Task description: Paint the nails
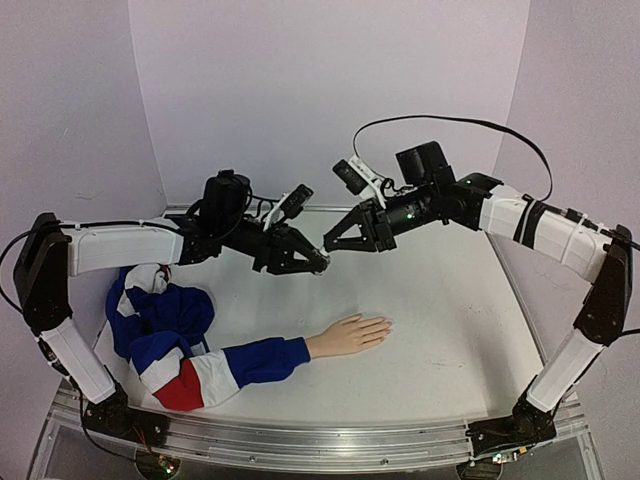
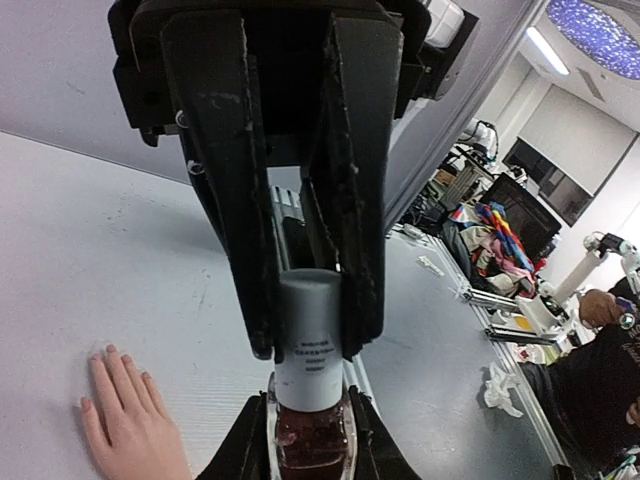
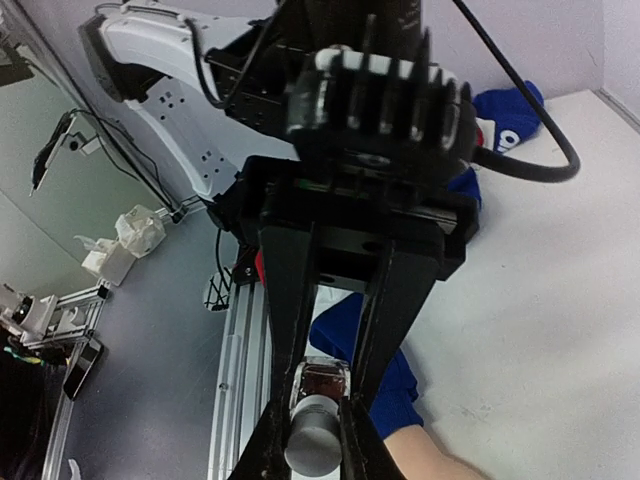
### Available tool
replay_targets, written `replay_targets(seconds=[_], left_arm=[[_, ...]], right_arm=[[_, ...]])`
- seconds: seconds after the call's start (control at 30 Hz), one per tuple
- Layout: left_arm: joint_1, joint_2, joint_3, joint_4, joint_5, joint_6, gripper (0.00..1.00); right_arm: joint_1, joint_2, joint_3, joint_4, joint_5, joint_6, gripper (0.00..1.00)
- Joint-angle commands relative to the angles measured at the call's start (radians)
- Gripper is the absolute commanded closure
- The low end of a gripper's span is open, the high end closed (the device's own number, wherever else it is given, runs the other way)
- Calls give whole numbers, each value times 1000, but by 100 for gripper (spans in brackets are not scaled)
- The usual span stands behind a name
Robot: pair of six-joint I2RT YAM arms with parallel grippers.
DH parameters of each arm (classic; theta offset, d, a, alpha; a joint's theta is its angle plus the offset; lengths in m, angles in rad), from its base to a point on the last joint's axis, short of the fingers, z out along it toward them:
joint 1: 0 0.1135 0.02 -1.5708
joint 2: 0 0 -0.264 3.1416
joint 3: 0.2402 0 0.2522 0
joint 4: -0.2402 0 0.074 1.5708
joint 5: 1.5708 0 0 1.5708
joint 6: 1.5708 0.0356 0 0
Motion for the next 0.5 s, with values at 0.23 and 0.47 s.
replay_targets(seconds=[0.23,0.47], left_arm=[[-1,-187,-79,86,-544,27,100],[-140,-229,-141,69,-1142,241,100]], right_arm=[[7,-95,-7,77,379,137,34],[7,-120,-45,165,616,364,2]])
